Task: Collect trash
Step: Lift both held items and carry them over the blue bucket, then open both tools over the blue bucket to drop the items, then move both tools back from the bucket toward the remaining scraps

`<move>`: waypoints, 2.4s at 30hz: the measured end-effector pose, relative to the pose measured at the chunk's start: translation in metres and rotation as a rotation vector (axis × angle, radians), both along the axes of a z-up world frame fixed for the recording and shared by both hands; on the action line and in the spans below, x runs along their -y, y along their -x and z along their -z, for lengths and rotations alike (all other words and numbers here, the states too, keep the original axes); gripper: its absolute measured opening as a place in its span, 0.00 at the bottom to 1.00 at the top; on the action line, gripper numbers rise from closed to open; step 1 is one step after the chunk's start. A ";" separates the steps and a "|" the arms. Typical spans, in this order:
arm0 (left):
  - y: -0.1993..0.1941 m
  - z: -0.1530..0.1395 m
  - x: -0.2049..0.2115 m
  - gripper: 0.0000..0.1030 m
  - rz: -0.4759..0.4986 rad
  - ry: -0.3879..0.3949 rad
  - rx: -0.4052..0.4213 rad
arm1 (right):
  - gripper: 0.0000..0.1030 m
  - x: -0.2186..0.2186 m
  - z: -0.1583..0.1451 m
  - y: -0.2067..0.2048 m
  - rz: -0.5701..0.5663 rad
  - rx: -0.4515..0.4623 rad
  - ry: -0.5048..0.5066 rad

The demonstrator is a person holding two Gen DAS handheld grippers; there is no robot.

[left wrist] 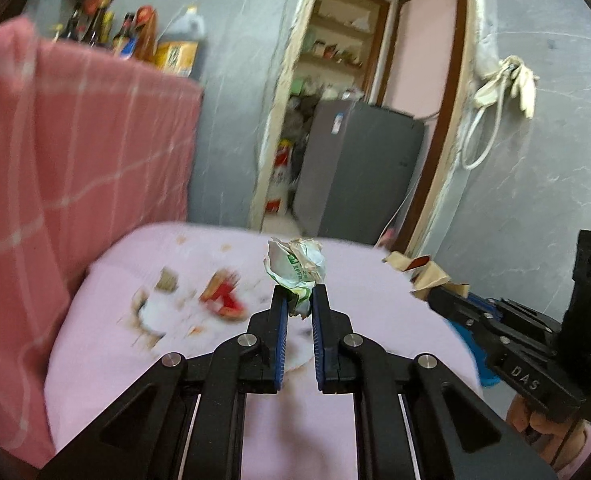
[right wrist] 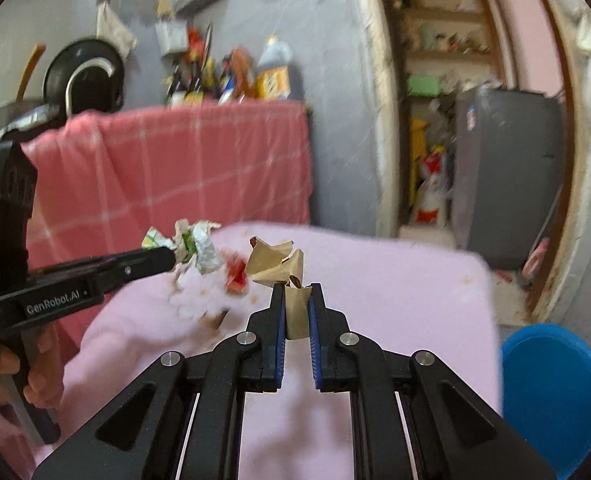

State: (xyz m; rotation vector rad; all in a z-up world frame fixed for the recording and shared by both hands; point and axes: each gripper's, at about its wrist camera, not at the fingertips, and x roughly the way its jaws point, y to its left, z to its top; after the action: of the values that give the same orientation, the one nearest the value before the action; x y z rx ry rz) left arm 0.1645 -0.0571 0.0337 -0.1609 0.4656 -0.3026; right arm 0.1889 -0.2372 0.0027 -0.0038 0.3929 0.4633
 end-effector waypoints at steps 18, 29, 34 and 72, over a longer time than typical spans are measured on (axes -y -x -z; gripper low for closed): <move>-0.009 -0.048 0.179 0.09 0.233 0.059 0.326 | 0.08 0.159 -0.065 0.046 0.444 0.298 0.015; -0.054 -0.004 0.267 0.09 0.387 0.009 0.142 | 0.08 0.230 -0.020 0.038 0.602 0.170 -0.027; -0.074 0.019 0.288 0.09 0.418 -0.025 0.025 | 0.08 0.243 0.011 0.026 0.618 0.056 -0.057; -0.090 0.010 0.196 0.97 0.193 -0.016 0.015 | 0.80 0.212 -0.009 0.009 0.573 0.053 -0.121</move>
State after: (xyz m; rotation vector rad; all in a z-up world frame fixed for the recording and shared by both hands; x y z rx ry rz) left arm 0.2547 -0.2531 0.0240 -0.0977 0.4696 -0.4882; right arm 0.1800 -0.4488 0.0113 0.2082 0.2957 -0.0799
